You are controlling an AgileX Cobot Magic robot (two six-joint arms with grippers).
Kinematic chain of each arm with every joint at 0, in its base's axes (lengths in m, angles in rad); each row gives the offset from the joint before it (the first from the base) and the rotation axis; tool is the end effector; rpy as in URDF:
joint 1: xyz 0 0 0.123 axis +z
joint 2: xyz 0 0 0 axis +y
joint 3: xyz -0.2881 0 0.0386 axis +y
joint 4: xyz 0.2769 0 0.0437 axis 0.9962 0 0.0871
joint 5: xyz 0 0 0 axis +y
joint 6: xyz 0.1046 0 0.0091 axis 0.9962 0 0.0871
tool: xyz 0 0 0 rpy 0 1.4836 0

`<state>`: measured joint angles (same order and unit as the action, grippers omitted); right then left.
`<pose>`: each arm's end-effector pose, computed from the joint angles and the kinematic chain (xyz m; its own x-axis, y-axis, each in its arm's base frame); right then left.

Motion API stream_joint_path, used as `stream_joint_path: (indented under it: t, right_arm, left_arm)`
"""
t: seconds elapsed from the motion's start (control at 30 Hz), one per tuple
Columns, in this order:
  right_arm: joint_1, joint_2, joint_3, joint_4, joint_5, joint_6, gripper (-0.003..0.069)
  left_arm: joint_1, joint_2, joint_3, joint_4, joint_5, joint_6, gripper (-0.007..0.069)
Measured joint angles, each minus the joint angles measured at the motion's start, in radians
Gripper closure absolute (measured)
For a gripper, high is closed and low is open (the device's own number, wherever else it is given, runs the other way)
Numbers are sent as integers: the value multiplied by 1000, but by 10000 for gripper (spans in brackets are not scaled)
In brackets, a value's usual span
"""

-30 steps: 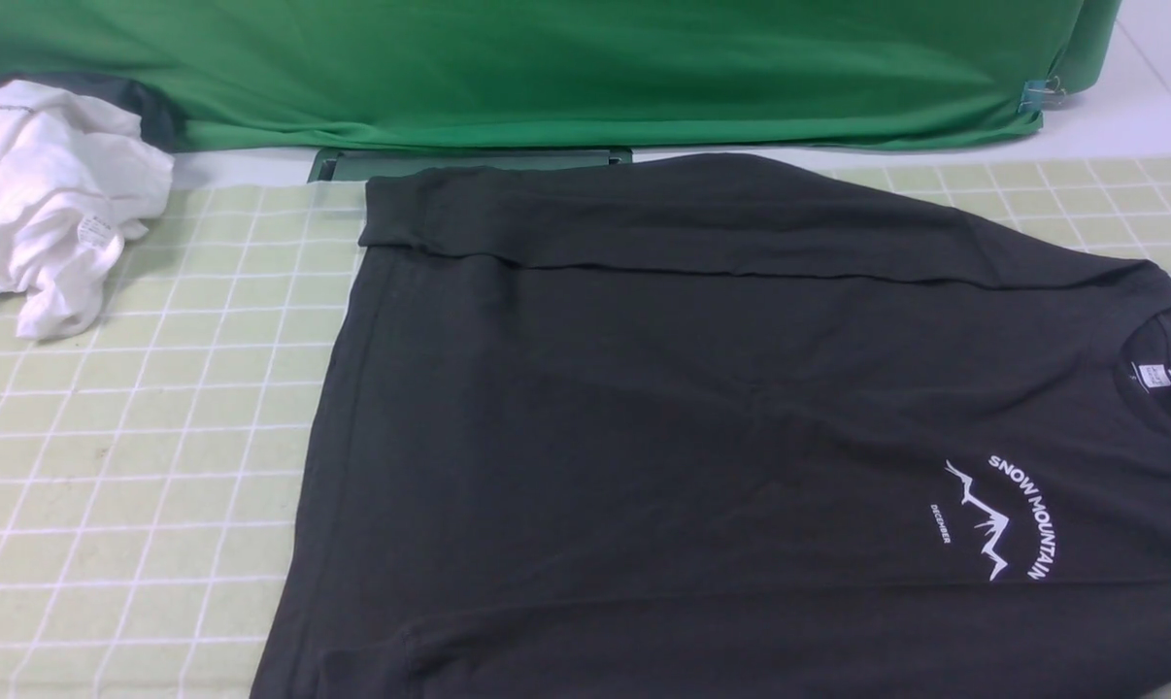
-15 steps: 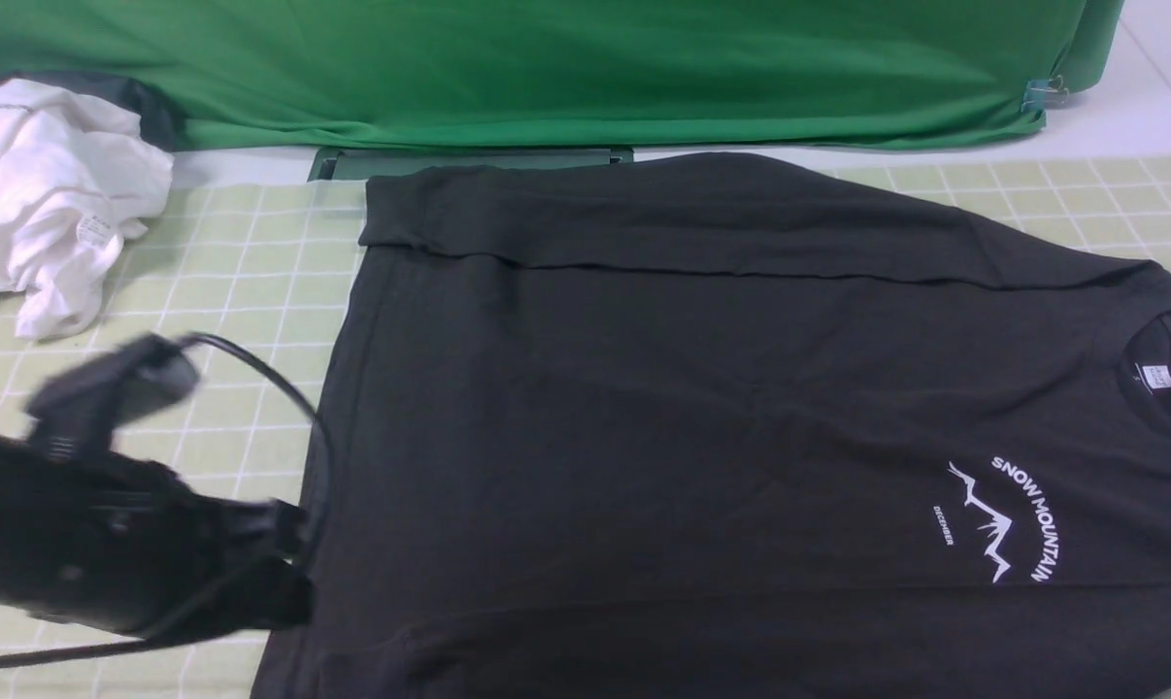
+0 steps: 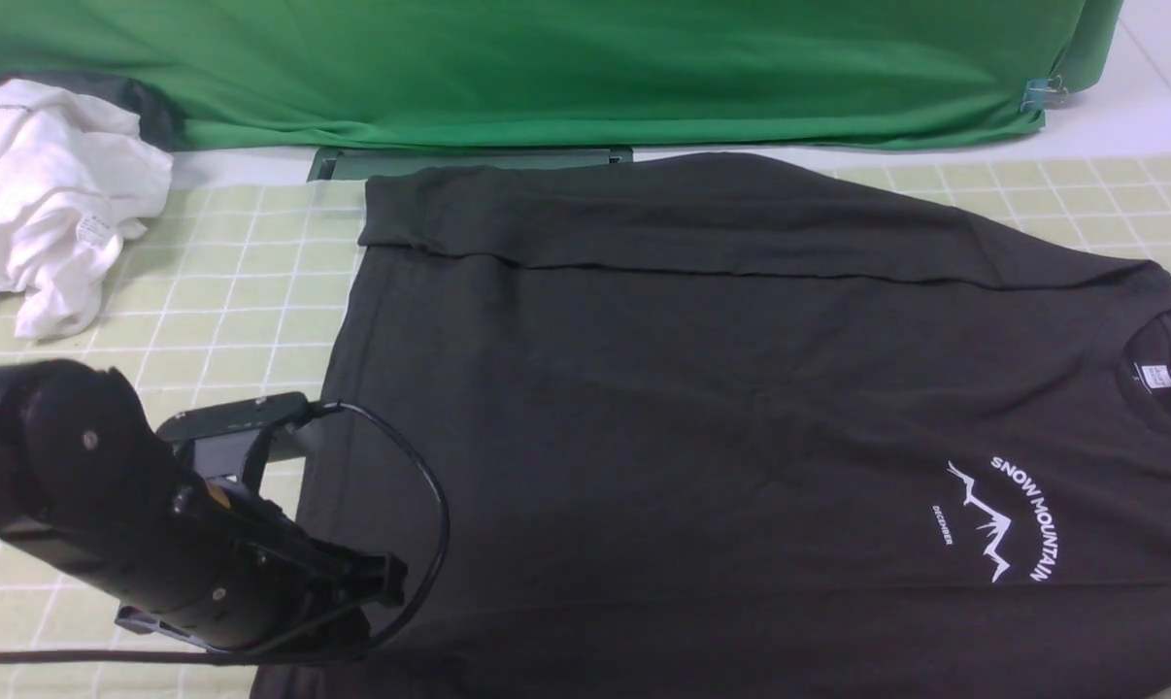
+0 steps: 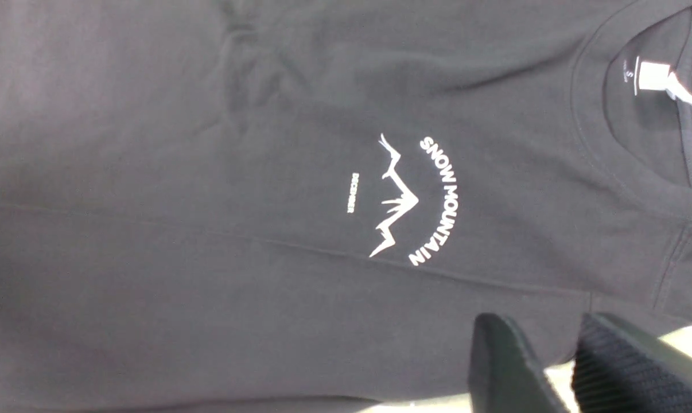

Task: Fold a long-sleeved shirt over a green coffee tablecloth.
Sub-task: 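Grasp the left edge of the dark T-shirt lying flat on the table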

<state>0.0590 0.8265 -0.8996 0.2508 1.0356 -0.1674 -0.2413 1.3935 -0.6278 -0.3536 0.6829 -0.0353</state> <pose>0.1714 0.0326 0.3470 -0.7494 -0.0809 -0.6571 -0.2247 0.9647 0.1374 0.2290 -0.0800 0.1535 -0.9846 -0.0683 -0.1609 -0.0216 0.9611 -0.2754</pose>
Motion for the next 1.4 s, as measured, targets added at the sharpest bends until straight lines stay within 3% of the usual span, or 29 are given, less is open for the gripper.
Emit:
stream_joint_path:
  t: [0.23, 0.47, 0.9, 1.17, 1.4]
  right_arm:
    - [0, 0, 0, 8, -3, -1, 452]
    - [0, 0, 0, 16, -3, -1, 449]
    - [0, 0, 0, 19, -3, -2, 431]
    - [0, 0, 0, 19, -3, -2, 426]
    - [0, 0, 0, 19, -3, -2, 422]
  left_arm:
    - [0, 1, 104, -19, -158, -8, 257]
    - [0, 3, 107, -72, -187, -8, 242]
    - [0, 3, 107, -140, -188, 21, 403]
    - [0, 3, 107, -135, -180, 22, 593]
    - [0, -28, 103, -145, -149, 15, 604]
